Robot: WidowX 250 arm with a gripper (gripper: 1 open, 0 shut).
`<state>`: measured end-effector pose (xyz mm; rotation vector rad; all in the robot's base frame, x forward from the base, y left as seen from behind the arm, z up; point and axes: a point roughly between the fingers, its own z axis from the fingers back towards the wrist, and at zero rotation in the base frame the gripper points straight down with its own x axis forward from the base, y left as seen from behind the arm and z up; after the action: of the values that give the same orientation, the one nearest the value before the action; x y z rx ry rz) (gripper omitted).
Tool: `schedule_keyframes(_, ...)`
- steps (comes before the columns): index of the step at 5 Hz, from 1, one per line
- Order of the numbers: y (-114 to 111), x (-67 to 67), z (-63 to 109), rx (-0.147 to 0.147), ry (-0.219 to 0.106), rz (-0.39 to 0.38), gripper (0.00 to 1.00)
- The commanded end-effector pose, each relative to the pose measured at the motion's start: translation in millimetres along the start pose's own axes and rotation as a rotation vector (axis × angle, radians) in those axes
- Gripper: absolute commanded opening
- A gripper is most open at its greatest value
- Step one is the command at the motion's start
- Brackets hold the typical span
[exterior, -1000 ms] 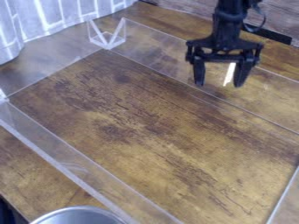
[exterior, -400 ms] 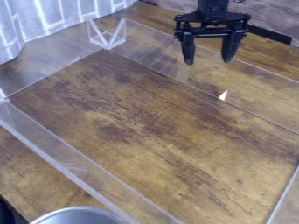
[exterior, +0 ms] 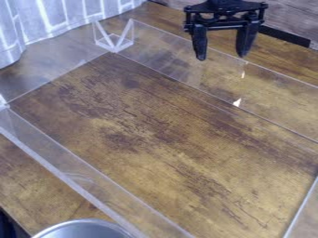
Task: Put the yellow object in the silver pot
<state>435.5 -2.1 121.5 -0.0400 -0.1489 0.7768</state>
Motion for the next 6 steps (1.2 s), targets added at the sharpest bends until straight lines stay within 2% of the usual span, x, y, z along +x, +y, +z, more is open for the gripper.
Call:
schedule_keyframes(1,-6.8,0.1,44.7,-0.084,-0.065,-0.064,1.0)
schedule_keyframes(2,-9.4,-2.9,45.0,-0.094,-0.054,-0.12,1.0)
schedule_keyframes(4,-31.6,-21.6,59.9,-0.111,-0.044,-0.163,1.0)
schedule_keyframes(5,-39.8,-26.1,60.4,-0.104,-0.041,-0.132,1.0)
schedule_keyframes(6,-46.0,-32.0,50.1,-0.089,-0.035,-0.101,1.0)
